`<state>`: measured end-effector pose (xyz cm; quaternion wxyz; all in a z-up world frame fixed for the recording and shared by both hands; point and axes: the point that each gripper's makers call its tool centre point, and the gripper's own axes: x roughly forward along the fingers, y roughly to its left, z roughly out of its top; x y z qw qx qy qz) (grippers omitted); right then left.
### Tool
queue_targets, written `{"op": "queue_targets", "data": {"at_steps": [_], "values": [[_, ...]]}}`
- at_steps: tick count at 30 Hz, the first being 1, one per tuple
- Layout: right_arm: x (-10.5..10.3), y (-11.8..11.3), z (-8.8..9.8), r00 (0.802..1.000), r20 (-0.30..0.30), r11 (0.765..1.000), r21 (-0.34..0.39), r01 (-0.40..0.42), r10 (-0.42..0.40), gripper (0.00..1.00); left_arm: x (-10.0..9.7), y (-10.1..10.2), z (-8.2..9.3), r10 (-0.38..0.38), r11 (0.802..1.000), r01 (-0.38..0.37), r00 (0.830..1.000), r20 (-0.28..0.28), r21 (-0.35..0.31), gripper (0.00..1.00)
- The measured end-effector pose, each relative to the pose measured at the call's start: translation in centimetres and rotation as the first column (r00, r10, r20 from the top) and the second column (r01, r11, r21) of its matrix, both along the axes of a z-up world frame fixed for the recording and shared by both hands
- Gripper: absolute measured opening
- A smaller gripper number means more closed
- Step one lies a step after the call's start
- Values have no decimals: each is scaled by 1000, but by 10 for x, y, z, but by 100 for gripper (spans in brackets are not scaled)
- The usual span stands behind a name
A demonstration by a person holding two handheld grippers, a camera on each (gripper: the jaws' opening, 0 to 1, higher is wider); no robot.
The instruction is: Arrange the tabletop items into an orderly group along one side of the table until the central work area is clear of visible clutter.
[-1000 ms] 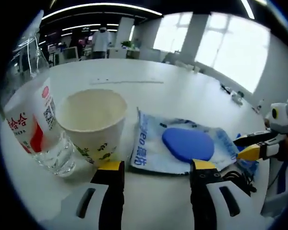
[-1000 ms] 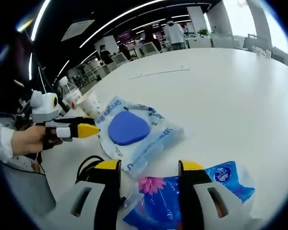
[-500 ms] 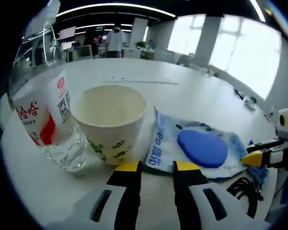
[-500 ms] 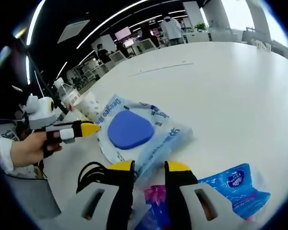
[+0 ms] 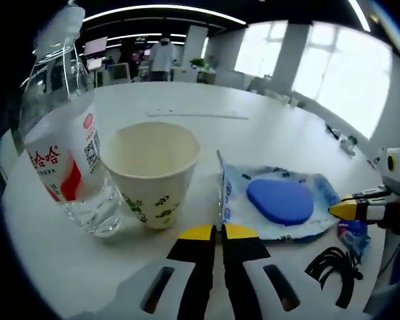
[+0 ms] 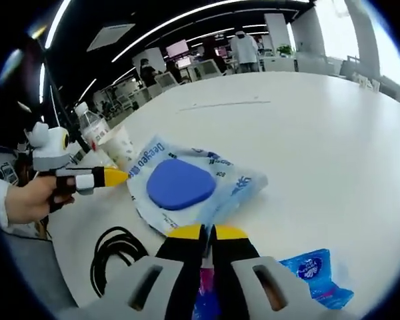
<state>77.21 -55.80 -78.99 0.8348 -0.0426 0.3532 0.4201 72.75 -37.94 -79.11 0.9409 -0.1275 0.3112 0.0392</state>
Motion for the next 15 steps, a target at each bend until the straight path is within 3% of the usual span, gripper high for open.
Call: {"op": "queue_targets", "data": {"at_steps": [9,15], "values": [[22,7,17,997,72,999,5,-32,31,0,-4,-4,7,-26,999,26,1000,4,48,0],[34,18,23,989,118,996,-24,-87,89,0,1,5,15,19,999,-20,999,30,43,0]]}}
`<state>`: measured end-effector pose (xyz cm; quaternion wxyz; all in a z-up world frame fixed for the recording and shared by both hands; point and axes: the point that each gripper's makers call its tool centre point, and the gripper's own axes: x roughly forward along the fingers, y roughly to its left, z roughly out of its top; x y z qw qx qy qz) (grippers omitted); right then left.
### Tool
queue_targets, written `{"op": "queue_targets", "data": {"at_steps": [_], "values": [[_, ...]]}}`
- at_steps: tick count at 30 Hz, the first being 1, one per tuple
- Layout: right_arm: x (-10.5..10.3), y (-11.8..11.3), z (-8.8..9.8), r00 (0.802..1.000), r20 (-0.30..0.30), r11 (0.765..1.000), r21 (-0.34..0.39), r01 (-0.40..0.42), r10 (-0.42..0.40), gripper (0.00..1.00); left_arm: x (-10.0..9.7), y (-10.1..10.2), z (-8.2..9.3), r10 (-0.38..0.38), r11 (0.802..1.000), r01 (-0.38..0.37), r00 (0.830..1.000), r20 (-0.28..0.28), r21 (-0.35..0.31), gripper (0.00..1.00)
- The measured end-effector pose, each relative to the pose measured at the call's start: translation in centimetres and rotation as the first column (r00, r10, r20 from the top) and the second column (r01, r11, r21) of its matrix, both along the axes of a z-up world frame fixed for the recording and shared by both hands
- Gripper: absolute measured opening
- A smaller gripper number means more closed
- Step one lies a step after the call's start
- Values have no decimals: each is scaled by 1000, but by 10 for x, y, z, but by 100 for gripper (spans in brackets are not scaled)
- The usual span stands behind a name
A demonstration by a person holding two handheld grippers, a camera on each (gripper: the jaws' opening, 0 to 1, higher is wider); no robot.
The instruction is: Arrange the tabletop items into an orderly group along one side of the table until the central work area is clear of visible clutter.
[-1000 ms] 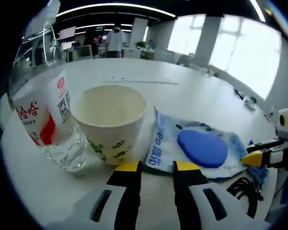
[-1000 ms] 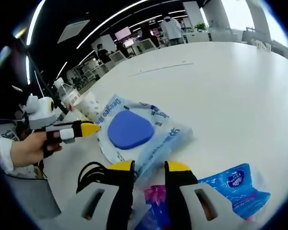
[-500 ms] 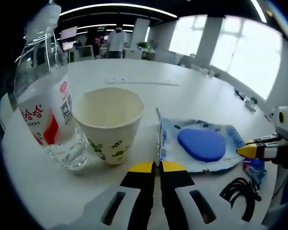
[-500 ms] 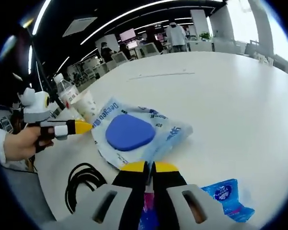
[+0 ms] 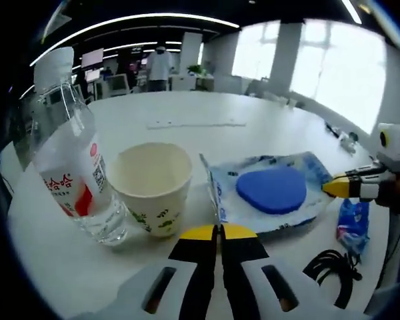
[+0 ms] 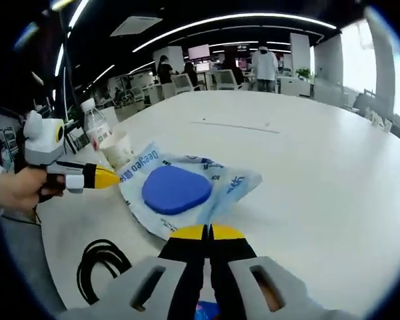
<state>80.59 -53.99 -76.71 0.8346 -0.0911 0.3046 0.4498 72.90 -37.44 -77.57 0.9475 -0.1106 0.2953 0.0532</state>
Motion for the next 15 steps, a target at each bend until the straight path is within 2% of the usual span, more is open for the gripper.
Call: {"op": "queue_targets", "data": {"at_steps": [3,7,15], "values": [[6,4,2,1000,7,1000,0,-6,6,0,0,1,1,2,1000,-2,1000,4,5,0],[10,9,-3,998,36,998,-28,-53,54,0,0,4,-3,11,1000,-11,1000,1,6,0],[11,9,-16,998,14,997,-48,-57,58,0,-1,3,-10,14,1000,-14,1000,-13,-8,0]]}}
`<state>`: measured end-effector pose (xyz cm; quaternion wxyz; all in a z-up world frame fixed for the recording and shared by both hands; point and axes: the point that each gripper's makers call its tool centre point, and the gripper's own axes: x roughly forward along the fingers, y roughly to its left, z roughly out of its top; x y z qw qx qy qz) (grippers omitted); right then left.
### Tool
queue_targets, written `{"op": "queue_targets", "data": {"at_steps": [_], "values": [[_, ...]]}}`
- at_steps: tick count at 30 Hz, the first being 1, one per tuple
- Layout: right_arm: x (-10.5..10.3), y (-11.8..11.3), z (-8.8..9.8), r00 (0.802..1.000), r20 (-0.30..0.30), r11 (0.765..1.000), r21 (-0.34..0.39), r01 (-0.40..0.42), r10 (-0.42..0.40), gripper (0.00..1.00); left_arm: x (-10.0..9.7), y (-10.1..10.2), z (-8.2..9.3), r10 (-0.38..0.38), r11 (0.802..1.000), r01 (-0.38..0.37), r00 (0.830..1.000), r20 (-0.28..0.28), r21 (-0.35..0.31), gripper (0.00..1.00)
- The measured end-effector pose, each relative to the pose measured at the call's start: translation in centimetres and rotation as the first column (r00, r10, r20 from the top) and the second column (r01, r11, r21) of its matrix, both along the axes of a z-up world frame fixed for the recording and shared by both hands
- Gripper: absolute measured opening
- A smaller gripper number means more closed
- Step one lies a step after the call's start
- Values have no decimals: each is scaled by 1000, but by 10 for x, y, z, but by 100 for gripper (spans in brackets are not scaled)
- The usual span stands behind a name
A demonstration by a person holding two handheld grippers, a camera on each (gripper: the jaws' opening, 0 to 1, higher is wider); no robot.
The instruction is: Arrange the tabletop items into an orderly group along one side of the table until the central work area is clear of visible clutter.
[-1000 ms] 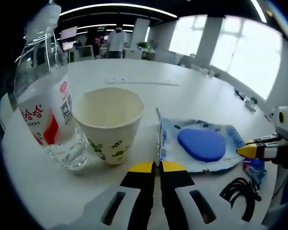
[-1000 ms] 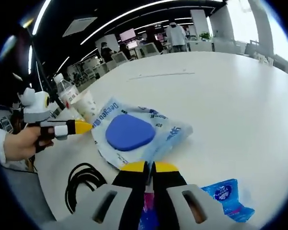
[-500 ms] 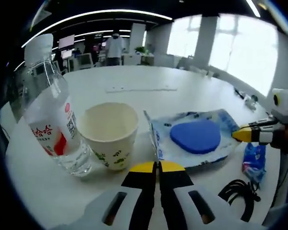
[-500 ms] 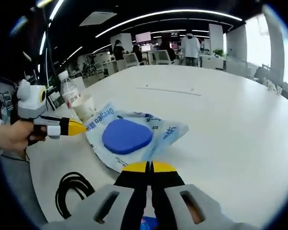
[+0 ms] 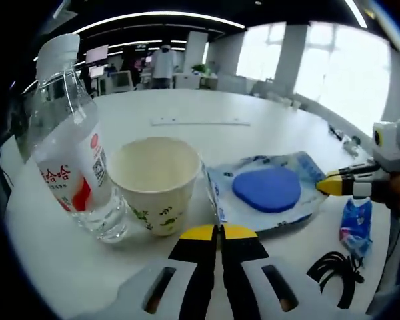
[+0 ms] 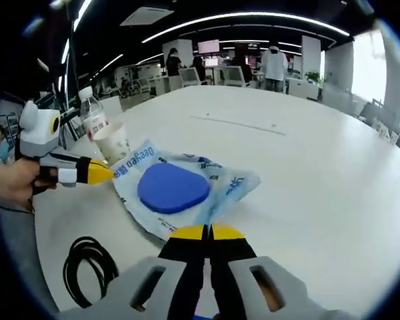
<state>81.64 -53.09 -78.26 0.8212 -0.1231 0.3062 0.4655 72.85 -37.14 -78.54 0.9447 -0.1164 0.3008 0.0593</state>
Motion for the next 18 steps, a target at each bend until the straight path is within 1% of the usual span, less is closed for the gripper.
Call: {"op": "queue_targets", "data": {"at_steps": [4,6,8,11,14,18], "values": [[0,1,-4,1000,-6,1000,3,-1,1,0,-1,1,-6,6,1000,-6,1000,-14,-8,0],[1,1,-5,1000,-9,1000,17,1,-1,0,-1,1,-7,13,1000,-13,1000,-16,-12,0],[2,0,-6,999,-26,999,30,19,-18,0,-1,1,-7,13,1000,-14,1000,-15,-13,0],[2,1,-8,999,-27,999,27,19,-18,0,0,1,-8,12,1000,-13,1000,-18,-15,0],[5,2,-8,999,-28,999,38,24,-23,0,-2,1,-11,20,1000,-21,999,-30,-20,0],[10,5,-10,999,-43,998,48,33,-31,0,-5,0,-17,35,999,-36,998,-46,-24,0]]}}
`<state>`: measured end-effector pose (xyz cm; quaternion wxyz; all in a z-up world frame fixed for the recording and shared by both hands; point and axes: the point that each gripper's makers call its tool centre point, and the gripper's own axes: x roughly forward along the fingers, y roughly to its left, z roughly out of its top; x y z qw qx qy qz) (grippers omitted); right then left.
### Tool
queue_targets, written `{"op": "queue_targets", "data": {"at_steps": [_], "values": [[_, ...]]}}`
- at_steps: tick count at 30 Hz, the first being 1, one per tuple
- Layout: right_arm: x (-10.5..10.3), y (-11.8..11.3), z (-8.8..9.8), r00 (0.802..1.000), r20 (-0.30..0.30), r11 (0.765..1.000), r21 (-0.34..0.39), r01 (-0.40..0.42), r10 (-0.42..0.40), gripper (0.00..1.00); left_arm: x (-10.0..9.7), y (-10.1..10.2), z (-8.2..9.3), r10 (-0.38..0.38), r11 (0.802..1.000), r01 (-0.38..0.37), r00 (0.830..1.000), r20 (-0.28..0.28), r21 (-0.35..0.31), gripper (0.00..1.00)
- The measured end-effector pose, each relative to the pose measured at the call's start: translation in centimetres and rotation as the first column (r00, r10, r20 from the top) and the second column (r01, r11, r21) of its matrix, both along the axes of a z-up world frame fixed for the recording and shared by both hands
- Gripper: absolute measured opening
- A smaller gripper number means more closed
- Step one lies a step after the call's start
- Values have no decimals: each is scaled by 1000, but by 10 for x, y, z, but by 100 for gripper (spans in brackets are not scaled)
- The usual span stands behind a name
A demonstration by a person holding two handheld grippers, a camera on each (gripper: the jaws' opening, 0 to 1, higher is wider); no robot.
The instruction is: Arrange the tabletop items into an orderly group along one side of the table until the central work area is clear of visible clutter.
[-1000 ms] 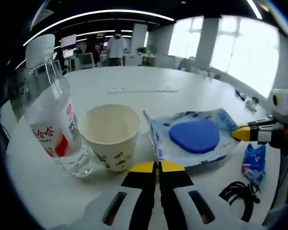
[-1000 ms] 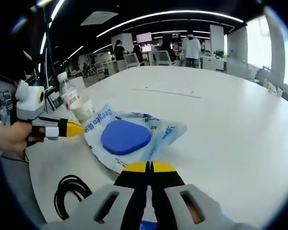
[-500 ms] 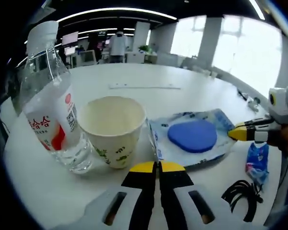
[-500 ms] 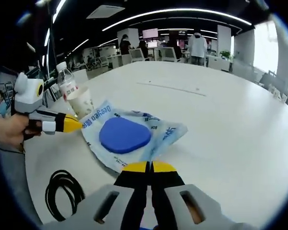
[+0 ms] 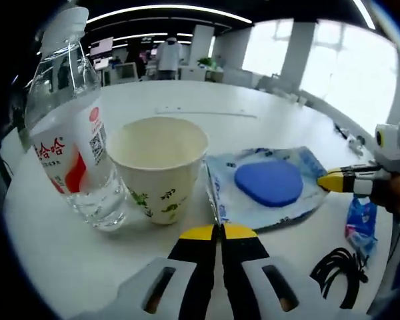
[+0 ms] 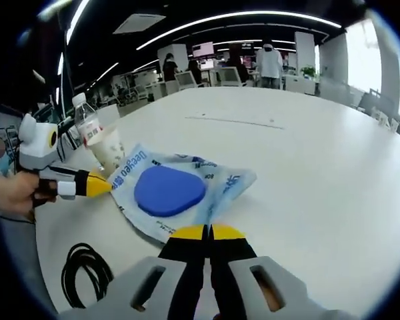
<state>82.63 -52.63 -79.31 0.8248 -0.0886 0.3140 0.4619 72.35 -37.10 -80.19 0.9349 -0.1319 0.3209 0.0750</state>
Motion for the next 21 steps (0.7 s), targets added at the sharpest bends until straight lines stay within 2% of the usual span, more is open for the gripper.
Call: {"op": "queue_targets", "data": {"at_steps": [3,7,9,13,15,17,21], "values": [[0,-2,-5,999,-44,1000,13,26,-26,0,0,0,1,7,1000,-7,1000,9,-6,0],[-1,-1,-10,999,-36,1000,0,22,-22,0,0,1,0,12,1000,-12,1000,10,-13,0],[-2,-1,-12,1000,-20,1000,-10,-3,3,0,-1,0,-2,51,998,-51,999,10,-47,0],[-2,0,-12,999,10,998,-44,-50,51,0,-1,-1,-2,31,1000,-31,999,9,0,0],[-2,0,-13,999,6,998,-43,-47,47,0,-1,0,-2,47,999,-47,999,12,-11,0],[-2,-1,-13,999,-43,1000,-1,9,-9,0,-1,0,-2,58,998,-58,998,11,-28,0],[-2,-1,-12,1000,-20,1000,-18,0,0,0,-2,0,-2,60,998,-60,998,6,-31,0]]}}
